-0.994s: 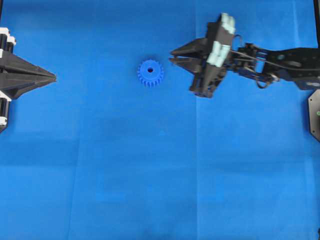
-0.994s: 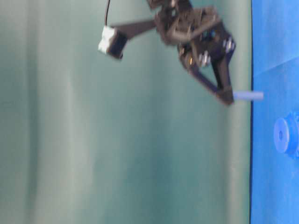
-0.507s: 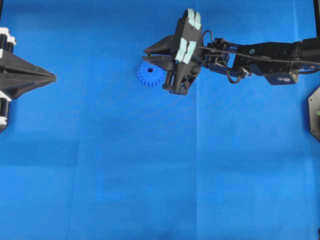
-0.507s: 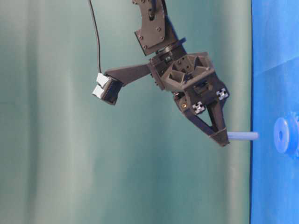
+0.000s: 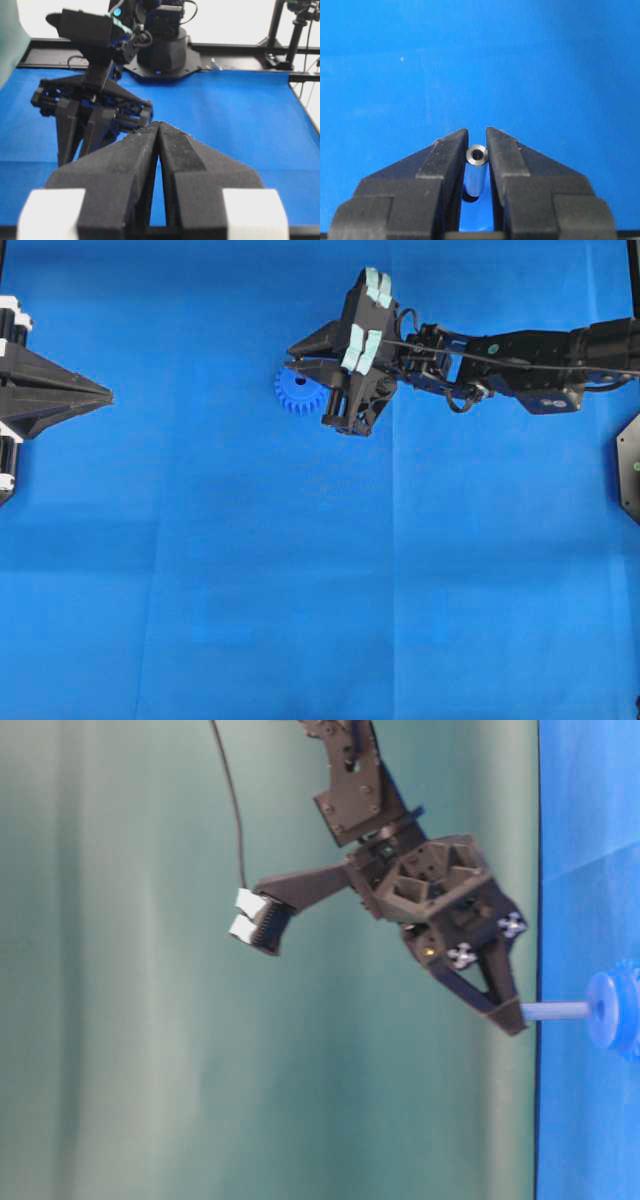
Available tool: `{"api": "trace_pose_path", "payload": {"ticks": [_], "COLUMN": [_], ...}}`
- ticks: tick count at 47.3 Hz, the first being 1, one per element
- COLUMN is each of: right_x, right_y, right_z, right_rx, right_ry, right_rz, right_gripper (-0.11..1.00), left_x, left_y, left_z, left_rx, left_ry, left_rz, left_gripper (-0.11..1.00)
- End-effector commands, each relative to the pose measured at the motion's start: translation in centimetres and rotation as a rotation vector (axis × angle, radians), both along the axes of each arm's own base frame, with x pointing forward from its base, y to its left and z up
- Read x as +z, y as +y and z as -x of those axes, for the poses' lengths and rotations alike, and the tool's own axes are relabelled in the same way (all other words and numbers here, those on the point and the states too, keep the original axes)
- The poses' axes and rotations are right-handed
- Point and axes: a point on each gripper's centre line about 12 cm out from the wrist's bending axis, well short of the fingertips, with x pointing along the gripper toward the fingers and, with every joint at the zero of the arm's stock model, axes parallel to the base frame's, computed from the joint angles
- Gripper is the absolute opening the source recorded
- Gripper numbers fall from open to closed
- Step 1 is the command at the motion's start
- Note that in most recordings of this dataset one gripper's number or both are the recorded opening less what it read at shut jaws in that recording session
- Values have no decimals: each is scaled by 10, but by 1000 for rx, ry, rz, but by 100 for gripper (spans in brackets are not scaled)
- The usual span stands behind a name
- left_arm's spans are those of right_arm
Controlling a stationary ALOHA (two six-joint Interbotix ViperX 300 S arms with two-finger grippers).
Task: Insert the shaft placed at a random location into the center hole of the small gear at another random location.
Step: 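Carry the shaft left with the right gripper over the blue gear, then lower the shaft into the gear's center hole with the right gripper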
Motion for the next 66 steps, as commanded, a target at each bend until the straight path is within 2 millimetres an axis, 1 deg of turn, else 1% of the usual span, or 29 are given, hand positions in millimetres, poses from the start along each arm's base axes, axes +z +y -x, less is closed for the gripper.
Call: {"api": "trace_pose_path", "payload": {"ticks": [1, 9, 49, 66], "right_x": [11, 1, -26, -29], "right_y": [0, -1, -2, -2], "right_z": [-7, -7, -8, -7], "right_rx": [-4, -14, -22, -21], "right_ry": [-44, -36, 10, 17], "right_rz": [4, -3, -12, -14], "right_gripper": [4, 4, 4, 4], "left_x": [5, 5, 5, 5], "left_y": [0, 0, 0, 0], "left_z": [-1, -1, -1, -1], "left_rx": [1, 1, 1, 1], "left_ry": [-14, -15, -14, -14], "left_rz": [-2, -2, -2, -2], "left_gripper": [0, 0, 0, 0]}}
